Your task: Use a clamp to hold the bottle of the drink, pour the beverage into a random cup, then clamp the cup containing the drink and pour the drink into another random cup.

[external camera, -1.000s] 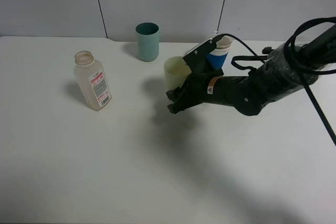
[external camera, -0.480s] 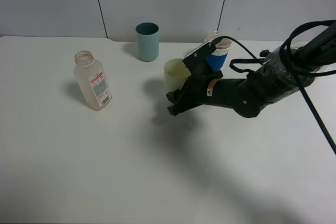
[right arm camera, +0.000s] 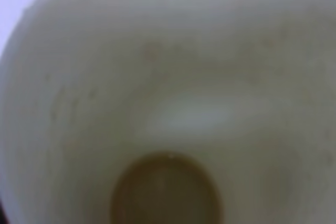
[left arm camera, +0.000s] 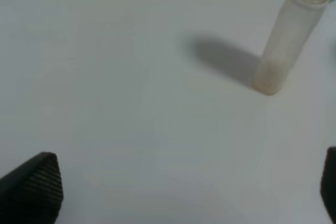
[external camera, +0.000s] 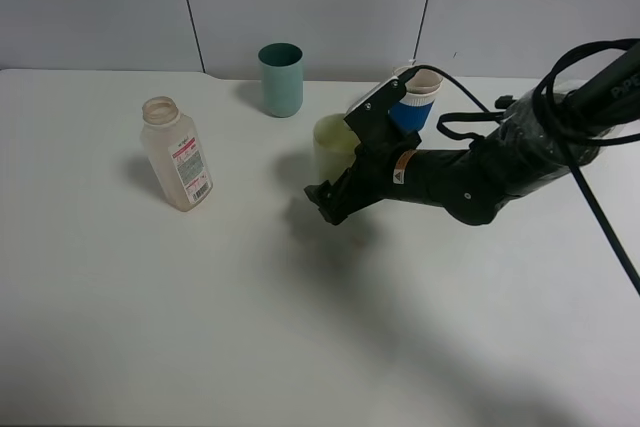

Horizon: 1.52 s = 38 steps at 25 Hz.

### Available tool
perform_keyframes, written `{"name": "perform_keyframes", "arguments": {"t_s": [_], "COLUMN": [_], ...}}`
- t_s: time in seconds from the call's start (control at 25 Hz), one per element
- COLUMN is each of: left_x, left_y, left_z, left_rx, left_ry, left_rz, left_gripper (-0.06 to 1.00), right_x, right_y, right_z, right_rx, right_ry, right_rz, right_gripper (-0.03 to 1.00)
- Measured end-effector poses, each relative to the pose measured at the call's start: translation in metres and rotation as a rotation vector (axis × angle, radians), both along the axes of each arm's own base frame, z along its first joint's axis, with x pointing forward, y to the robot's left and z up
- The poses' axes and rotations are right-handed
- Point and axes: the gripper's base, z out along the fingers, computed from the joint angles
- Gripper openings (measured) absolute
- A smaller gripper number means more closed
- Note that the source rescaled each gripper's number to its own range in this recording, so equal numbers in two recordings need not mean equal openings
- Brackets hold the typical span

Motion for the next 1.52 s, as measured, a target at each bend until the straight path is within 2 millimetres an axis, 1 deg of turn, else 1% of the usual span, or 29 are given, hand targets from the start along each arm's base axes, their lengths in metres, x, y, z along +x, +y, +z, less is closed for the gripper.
{"name": "perform_keyframes", "arguments": {"t_s": [0.04,0.16,0.36,0.44,0.6,0.72,0.76,0.8,1.0,1.04,1.16,1.2,1.32,1.44,1.48,1.52], "left_x": [0.0,0.0,0.0,0.0,0.0,0.0,0.0,0.0,0.0,0.0,0.0,0.0,0.0,0.0,0.0,0.0], "left_y": [0.0,0.0,0.0,0.0,0.0,0.0,0.0,0.0,0.0,0.0,0.0,0.0,0.0,0.0,0.0,0.0], "left_z": [0.0,0.0,0.0,0.0,0.0,0.0,0.0,0.0,0.0,0.0,0.0,0.0,0.0,0.0,0.0,0.0], "left_rx": [0.0,0.0,0.0,0.0,0.0,0.0,0.0,0.0,0.0,0.0,0.0,0.0,0.0,0.0,0.0,0.0], "left_ry": [0.0,0.0,0.0,0.0,0.0,0.0,0.0,0.0,0.0,0.0,0.0,0.0,0.0,0.0,0.0,0.0], "left_rz": [0.0,0.0,0.0,0.0,0.0,0.0,0.0,0.0,0.0,0.0,0.0,0.0,0.0,0.0,0.0,0.0], "left_gripper": [1.0,1.0,1.0,1.0,1.0,1.0,1.0,1.0,1.0,1.0,1.0,1.0,1.0,1.0,1.0,1.0], "right_x": [0.0,0.0,-0.003,-0.005,-0.008,-0.011,-0.011,-0.012,-0.022,-0.025,-0.025,-0.024,-0.022,-0.024,-0.024,-0.027], "right_y": [0.0,0.0,-0.003,-0.005,-0.007,-0.01,-0.01,-0.011,-0.02,-0.026,-0.044,-0.051,-0.083,-0.111,-0.111,-0.12], "right_z": [0.0,0.0,-0.001,0.005,0.028,0.054,0.054,0.06,0.107,0.122,0.142,0.147,0.161,0.173,0.173,0.179], "right_rx": [0.003,0.002,-0.044,-0.065,-0.07,-0.058,-0.058,-0.057,-0.025,-0.012,0.004,0.003,-0.009,-0.021,-0.021,-0.021], "right_ry": [-0.003,-0.003,0.054,0.077,0.074,0.046,0.046,0.043,-0.018,-0.041,-0.072,-0.074,-0.067,-0.058,-0.058,-0.061], "right_rz": [0.0,0.0,-0.003,-0.008,-0.014,-0.018,-0.018,-0.019,-0.028,-0.043,-0.094,-0.117,-0.221,-0.313,-0.313,-0.34], "right_gripper": [0.94,0.98,0.99,0.99,0.99,0.99,0.99,0.99,0.99,0.99,0.99,0.99,0.99,1.0,1.0,0.99]}}
